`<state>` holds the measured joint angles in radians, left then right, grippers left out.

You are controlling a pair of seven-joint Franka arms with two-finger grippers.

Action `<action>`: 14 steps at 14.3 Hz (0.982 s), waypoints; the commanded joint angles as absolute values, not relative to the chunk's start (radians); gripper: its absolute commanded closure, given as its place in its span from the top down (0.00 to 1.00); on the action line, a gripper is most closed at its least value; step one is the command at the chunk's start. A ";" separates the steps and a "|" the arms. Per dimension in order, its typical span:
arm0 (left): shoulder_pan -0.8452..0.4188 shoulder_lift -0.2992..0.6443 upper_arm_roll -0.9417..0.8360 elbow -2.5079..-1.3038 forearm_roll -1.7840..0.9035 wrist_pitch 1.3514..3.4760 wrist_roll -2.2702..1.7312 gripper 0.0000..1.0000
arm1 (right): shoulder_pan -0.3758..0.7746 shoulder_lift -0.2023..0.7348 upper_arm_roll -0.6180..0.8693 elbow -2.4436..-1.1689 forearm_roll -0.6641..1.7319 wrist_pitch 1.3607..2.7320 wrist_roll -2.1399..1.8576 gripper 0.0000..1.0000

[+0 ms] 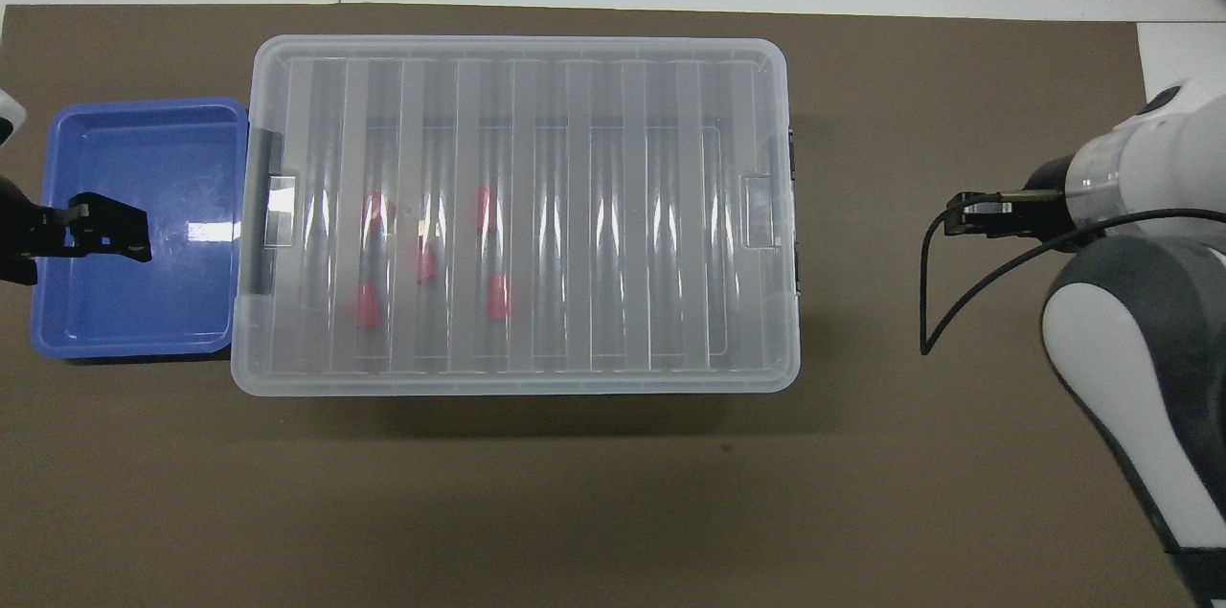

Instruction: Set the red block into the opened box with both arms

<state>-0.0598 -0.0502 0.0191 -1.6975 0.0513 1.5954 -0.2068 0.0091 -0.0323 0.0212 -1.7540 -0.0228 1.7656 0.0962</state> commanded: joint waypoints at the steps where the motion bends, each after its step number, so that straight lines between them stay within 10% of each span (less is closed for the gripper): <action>1: -0.049 -0.078 0.015 -1.724 0.038 1.598 -0.199 1.00 | 0.005 -0.015 0.041 -1.626 -0.055 1.648 0.132 1.00; 14: -0.049 -0.078 0.015 -1.724 0.038 1.598 -0.199 1.00 | 0.011 -0.011 0.041 -1.572 0.005 1.540 0.201 1.00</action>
